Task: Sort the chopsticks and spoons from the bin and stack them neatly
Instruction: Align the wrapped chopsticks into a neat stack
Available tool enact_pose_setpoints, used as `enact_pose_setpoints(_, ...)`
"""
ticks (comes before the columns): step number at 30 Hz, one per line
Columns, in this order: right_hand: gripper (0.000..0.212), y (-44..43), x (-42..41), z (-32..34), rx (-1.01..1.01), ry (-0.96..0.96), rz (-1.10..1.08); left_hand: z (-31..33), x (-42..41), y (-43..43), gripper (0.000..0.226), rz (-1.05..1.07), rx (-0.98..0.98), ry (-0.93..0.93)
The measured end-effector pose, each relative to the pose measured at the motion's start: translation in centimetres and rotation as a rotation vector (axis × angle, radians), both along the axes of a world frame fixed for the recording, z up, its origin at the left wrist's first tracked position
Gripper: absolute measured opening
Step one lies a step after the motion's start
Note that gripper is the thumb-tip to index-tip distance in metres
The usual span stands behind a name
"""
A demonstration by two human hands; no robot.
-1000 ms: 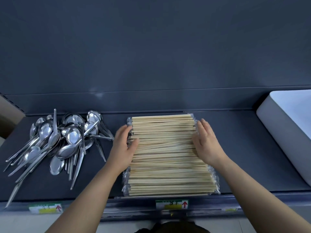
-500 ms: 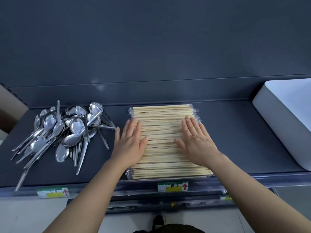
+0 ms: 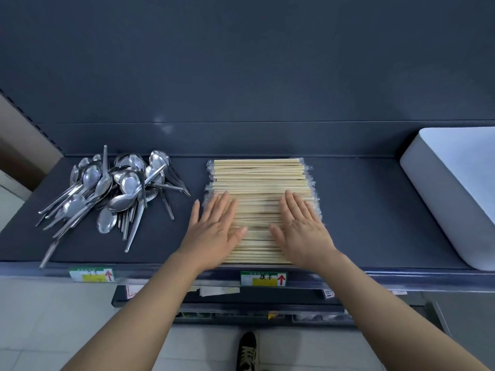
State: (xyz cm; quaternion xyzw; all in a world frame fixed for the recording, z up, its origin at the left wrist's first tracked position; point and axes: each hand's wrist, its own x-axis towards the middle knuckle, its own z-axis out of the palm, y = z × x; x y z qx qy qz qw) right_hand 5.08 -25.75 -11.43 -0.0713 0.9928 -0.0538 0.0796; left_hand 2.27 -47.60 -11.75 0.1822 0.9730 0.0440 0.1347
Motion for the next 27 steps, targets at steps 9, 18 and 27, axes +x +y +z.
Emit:
enact_pose_setpoints(9,0.074,0.2,1.5,-1.2,0.021,-0.025,0.04,-1.5,1.8,-0.2,0.068,0.04,0.085,-0.039)
enact_pose_setpoints(18,0.063,1.9,1.6,-0.9,-0.328,-0.083,-0.341,-0.9,0.9,-1.0,0.044,0.505,0.72,0.113)
enact_pose_setpoints(27,0.026,1.5,2.2,-1.5,-0.449,0.137,-0.316,-1.4,1.2,-0.8,0.007,0.566,0.776,0.187)
